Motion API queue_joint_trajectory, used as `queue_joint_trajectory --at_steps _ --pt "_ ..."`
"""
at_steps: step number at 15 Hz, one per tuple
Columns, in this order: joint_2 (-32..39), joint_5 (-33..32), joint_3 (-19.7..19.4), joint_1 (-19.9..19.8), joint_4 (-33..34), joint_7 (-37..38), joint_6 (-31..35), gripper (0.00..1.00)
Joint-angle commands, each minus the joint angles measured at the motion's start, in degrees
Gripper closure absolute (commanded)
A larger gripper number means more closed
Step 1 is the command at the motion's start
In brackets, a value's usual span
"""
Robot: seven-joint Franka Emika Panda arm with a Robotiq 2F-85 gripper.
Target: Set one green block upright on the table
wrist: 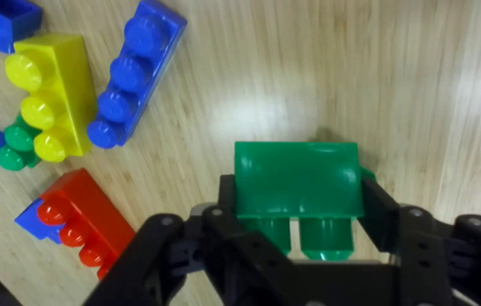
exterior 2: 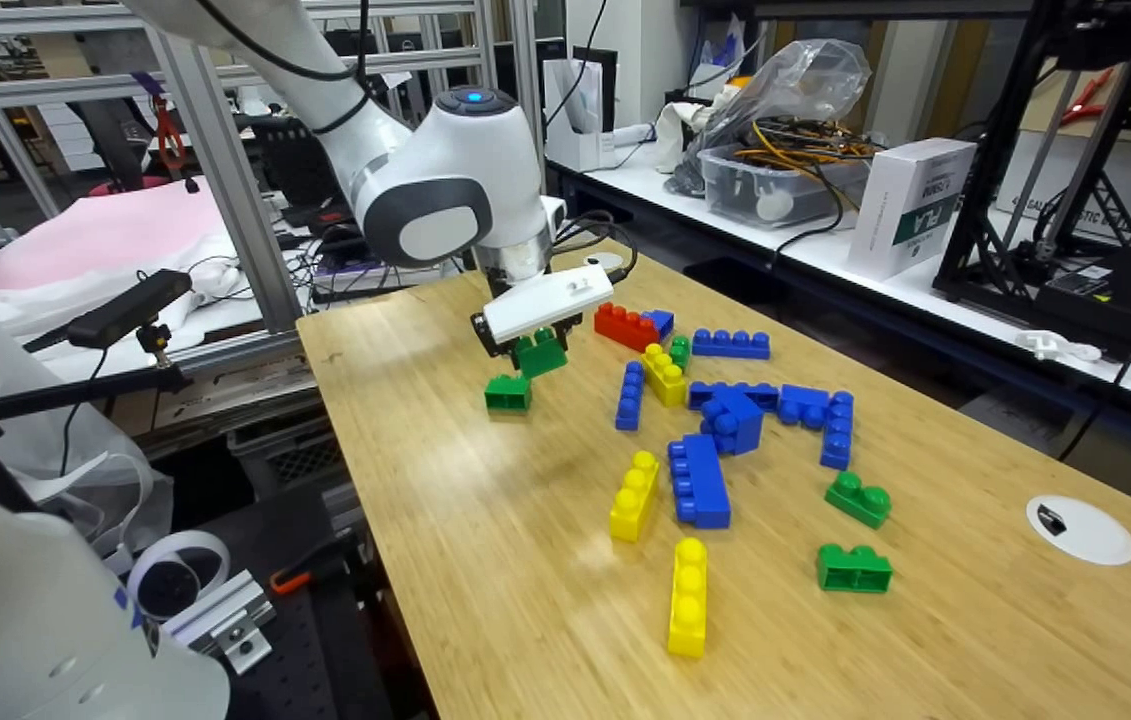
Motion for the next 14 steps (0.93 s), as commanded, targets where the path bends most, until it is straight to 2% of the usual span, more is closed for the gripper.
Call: queue_joint_trajectory --at_steps 1,3,6,7,10,14 --pt "-1.0 13.4 2.6 -4.2 3.1 -15.4 -6.0 0.55" --pt "-1.6 19.4 0.7 -5.0 3.2 -23.5 -8.7 0.55" --pt "-1.9 22.0 -1.8 -7.1 2.9 -29.9 -12.8 0.55" --pt "-1.8 22.2 -6.2 -3.9 2.9 -31.2 -14.0 0.55" --pt "-1.4 21.7 -9.3 -3.3 3.2 -33.3 -16.9 0.55" --pt "0.0 22.6 -11.3 -2.2 3.8 -35.9 -18.9 0.55"
